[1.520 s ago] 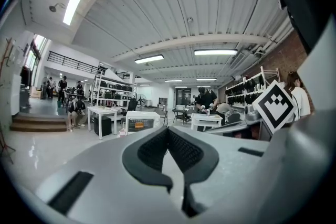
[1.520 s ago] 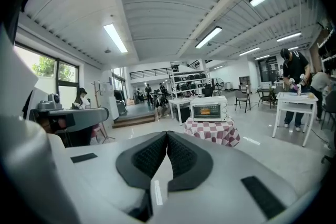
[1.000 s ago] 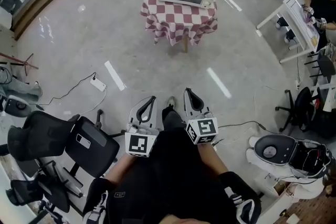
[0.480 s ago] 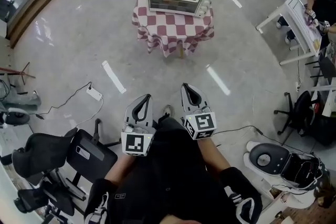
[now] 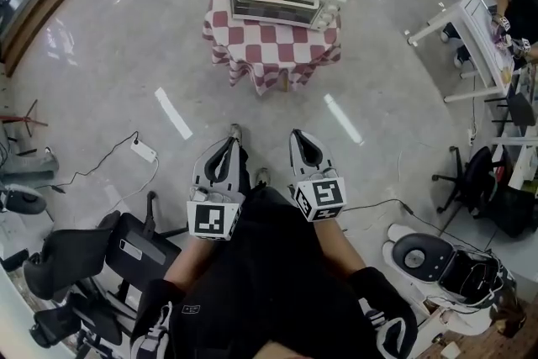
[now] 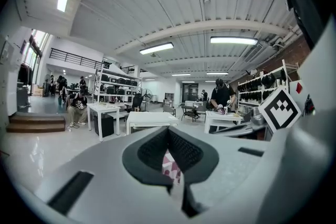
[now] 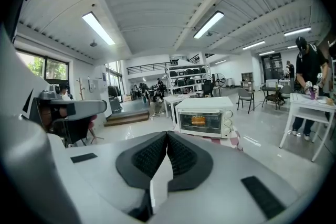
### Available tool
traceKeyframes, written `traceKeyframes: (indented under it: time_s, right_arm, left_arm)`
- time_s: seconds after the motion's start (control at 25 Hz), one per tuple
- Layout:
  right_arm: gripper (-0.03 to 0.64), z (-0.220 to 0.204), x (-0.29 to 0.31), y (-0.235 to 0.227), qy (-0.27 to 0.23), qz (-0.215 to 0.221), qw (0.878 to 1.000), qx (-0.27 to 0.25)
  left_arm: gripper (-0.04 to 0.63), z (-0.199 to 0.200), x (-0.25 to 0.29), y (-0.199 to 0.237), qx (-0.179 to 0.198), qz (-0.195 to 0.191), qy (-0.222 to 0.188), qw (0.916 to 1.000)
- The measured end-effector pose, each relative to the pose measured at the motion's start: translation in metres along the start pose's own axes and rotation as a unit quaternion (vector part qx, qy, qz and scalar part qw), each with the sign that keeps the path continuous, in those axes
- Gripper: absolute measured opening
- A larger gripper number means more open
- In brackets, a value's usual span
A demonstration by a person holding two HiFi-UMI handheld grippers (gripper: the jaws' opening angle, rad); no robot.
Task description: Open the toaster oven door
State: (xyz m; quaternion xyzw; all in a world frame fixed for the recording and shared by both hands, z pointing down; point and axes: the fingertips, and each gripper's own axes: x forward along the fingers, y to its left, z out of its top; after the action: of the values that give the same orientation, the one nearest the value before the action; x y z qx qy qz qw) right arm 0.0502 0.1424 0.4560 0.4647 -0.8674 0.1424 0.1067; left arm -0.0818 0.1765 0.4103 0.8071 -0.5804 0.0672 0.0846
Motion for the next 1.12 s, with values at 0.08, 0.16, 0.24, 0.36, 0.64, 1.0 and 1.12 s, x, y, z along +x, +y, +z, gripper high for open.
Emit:
traceKeyframes:
  time_s: [0.08,0.16,0.24,0.36,0.64,1.0,1.12]
  right_arm:
    - [0.025,0.009,0.018,-0.010,0.001,-0.011,1.000,0.001]
    - [0.025,0.020,0.037,-0.021,0.000,-0.022,1.000,0.004]
    - [0.025,0.030,0.058,-0.031,0.001,-0.033,0.999,0.008]
    - [0.025,0.044,0.094,-0.043,0.001,-0.046,0.999,0.009]
    - [0.025,0.068,0.168,-0.063,0.005,-0.077,0.997,0.017]
    - [0.025,0.094,0.224,-0.092,0.004,-0.117,0.993,0.028]
    - [0.025,0.098,0.239,-0.107,0.002,-0.124,0.992,0.029]
  left_arm:
    - [0.009,0.010,0.025,0.014,-0.002,-0.005,-0.011,0.9999]
    - [0.009,0.020,0.051,0.029,-0.001,-0.014,-0.013,0.9998]
    - [0.009,0.028,0.076,0.045,-0.002,-0.022,-0.013,0.9997]
    - [0.009,0.035,0.114,0.071,0.001,-0.032,-0.008,0.9994]
    - [0.009,0.050,0.185,0.122,0.016,-0.062,-0.007,0.9979]
    - [0.009,0.045,0.252,0.160,0.033,-0.091,0.027,0.9949]
    - [0.009,0.043,0.276,0.167,0.042,-0.093,0.037,0.9941]
